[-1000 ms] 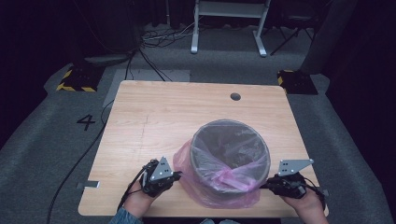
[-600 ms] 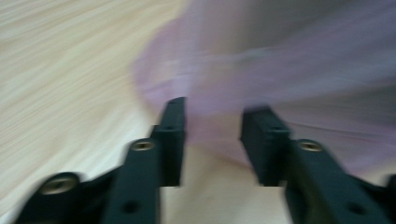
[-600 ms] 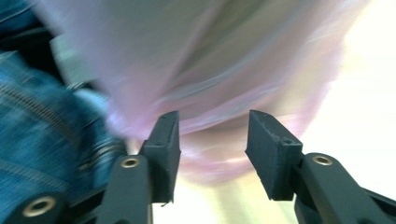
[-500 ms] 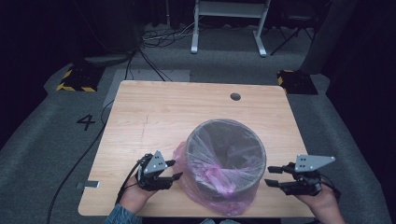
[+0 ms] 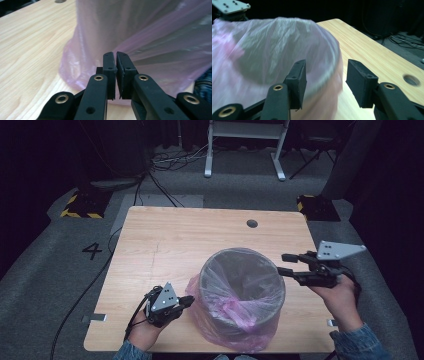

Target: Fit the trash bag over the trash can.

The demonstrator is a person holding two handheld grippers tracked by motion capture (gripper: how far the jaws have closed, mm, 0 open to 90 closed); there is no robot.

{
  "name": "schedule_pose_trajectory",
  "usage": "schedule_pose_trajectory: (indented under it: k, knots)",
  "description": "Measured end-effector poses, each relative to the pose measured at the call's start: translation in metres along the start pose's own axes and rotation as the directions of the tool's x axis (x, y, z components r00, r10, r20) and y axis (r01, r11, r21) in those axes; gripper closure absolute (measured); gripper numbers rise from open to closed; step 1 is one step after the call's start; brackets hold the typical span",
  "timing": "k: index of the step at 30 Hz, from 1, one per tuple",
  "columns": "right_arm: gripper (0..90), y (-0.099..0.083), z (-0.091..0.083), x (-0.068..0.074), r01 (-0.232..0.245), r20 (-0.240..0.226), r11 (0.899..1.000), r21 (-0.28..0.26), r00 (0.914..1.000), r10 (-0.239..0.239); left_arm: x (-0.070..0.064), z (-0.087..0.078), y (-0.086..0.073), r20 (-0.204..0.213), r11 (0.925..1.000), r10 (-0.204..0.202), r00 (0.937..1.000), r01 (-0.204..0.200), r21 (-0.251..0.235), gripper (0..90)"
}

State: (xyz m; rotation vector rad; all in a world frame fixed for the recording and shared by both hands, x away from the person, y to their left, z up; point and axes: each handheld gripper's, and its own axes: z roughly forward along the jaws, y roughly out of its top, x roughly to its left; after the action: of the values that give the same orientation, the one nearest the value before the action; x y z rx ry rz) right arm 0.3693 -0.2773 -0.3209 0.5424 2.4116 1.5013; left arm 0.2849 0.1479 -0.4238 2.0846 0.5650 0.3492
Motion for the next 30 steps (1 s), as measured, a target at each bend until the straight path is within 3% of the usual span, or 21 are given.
schedule_pose_trajectory:
  k: [2,3,5,6,8,10,14,16,20,25,30]
  knots:
    - [53.0,0.007,0.018,-0.002,0.024,-0.002,0.999,0.041,0.9997,-0.024,-0.008,0.0,-0.002,0.062,0.9985,0.053,0.9967,-0.052,-0.02,75.8]
    - [56.4,0.009,0.028,-0.004,0.036,0.005,0.997,0.072,0.9993,-0.037,-0.012,0.0,-0.002,0.072,0.9969,0.075,0.9946,-0.073,-0.028,68.3]
    - [63.2,0.01,0.038,-0.007,0.044,0.013,0.994,0.099,0.9989,-0.046,-0.019,0.004,-0.003,0.051,0.9925,0.114,0.9921,-0.112,-0.049,47.3]
    - [67.2,0.009,0.043,-0.008,0.041,0.018,0.993,0.108,0.9989,-0.044,-0.02,0.006,-0.002,0.045,0.9926,0.116,0.9922,-0.114,-0.042,41.4]
    - [72.8,0.009,0.046,-0.01,0.03,0.027,0.994,0.103,0.9991,-0.033,-0.02,0.012,-0.002,0.037,0.9944,0.104,0.9939,-0.103,-0.024,38.6]
    - [77.3,0.01,0.046,-0.01,0.02,0.041,0.997,0.079,0.9989,-0.023,-0.021,0.018,0.0,0.032,0.9963,0.086,0.9958,-0.086,-0.011,40.6]
    - [82.6,0.014,0.043,-0.01,0.037,0.057,0.998,0.047,0.9976,-0.04,-0.024,0.022,0.004,0.074,0.9968,0.08,0.994,-0.08,-0.01,57.4]
    - [89.7,0.015,0.041,-0.01,0.047,0.058,0.998,0.043,0.9971,-0.049,-0.026,0.02,0.004,0.066,0.9965,0.084,0.9943,-0.083,-0.012,69.2]
    - [89.9,0.017,0.041,-0.014,0.036,0.078,0.998,0.058,0.9961,-0.041,-0.021,0.011,0.004,0.061,0.9983,0.025,0.9979,-0.022,-0.053,86.0]
    - [90.0,0.004,0.044,-0.036,-0.039,0.113,0.994,0.098,0.9932,0.028,-0.013,0.007,0.003,0.035,0.9971,-0.014,0.9993,0.017,-0.074,89.8]
    - [90.0,-0.028,0.06,-0.054,-0.141,0.112,0.972,0.19,0.9863,0.121,-0.008,0.014,0.0,0.004,0.9995,-0.01,0.9999,0.011,-0.029,89.9]
